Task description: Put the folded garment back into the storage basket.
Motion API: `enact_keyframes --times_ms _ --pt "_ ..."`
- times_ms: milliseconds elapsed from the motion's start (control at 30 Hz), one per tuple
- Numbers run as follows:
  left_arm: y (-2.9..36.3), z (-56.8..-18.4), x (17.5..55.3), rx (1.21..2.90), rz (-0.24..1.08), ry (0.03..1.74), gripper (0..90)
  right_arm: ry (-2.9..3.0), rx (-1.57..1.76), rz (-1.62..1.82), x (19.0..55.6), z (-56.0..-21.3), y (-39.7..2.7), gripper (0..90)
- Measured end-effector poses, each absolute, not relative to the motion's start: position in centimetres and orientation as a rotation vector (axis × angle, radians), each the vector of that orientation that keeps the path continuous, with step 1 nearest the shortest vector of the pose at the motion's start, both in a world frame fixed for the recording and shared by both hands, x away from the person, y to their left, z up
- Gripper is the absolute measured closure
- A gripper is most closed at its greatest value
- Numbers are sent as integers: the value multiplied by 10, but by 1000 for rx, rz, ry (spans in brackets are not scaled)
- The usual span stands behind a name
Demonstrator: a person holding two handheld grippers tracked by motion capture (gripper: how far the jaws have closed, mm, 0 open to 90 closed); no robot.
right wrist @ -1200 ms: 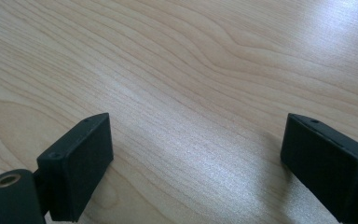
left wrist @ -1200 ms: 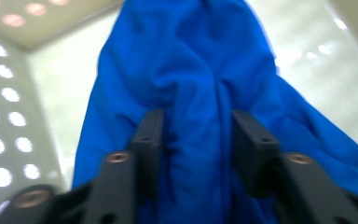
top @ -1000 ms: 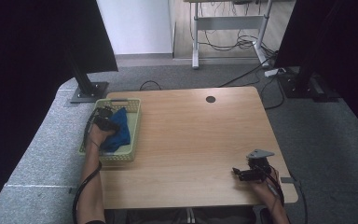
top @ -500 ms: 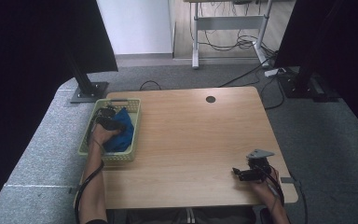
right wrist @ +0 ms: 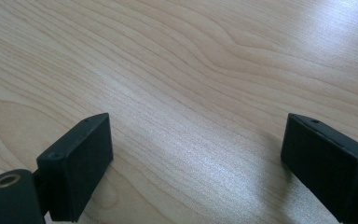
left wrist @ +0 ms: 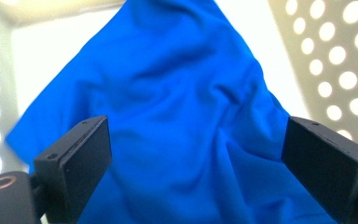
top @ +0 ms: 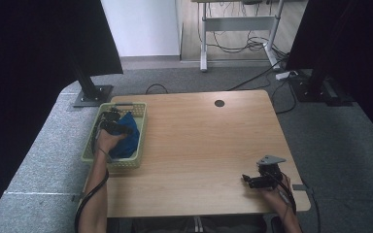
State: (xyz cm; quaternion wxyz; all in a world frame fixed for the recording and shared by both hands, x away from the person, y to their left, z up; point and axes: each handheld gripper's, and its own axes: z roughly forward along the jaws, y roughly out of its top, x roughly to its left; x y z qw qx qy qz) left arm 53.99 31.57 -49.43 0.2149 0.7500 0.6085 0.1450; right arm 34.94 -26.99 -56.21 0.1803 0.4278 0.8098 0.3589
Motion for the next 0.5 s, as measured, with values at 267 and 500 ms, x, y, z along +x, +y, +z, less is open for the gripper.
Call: enact_keyframes --times_ms 267,500 --pt "308 -509 530 2106 293 1847 69 2289 1207 1014 349 -562 -270 87" --pt "306 -519 538 2298 289 1762 37 2289 1206 1014 349 -562 -270 87"
